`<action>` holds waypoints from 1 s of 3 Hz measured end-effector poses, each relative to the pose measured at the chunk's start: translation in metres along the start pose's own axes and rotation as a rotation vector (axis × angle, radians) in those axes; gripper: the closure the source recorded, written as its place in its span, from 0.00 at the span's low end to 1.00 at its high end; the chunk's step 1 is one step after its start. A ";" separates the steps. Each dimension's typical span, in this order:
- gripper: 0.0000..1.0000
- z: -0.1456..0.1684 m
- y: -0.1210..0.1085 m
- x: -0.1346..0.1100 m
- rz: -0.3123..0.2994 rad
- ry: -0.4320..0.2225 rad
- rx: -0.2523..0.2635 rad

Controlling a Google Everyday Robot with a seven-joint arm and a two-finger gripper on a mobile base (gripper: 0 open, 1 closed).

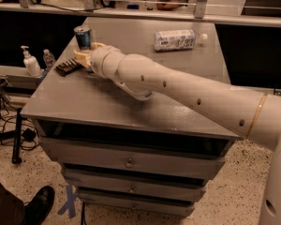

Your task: Move redbull can near rxbar chocolate

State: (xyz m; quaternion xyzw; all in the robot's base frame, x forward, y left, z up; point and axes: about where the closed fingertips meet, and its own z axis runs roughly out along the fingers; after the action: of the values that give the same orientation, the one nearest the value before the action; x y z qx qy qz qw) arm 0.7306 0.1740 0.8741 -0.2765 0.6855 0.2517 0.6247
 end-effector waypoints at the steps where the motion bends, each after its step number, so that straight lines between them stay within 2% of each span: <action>1: 0.36 -0.004 -0.001 0.003 0.004 0.004 0.004; 2: 0.13 -0.009 0.000 0.005 0.009 0.004 0.002; 3: 0.00 -0.012 0.001 0.006 0.012 0.003 -0.002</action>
Offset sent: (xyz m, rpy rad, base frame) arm -0.0095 -0.0143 -0.0059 0.0074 0.0123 -0.0073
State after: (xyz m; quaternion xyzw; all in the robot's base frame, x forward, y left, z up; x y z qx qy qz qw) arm 0.7210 0.1655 0.8693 -0.2735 0.6878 0.2558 0.6218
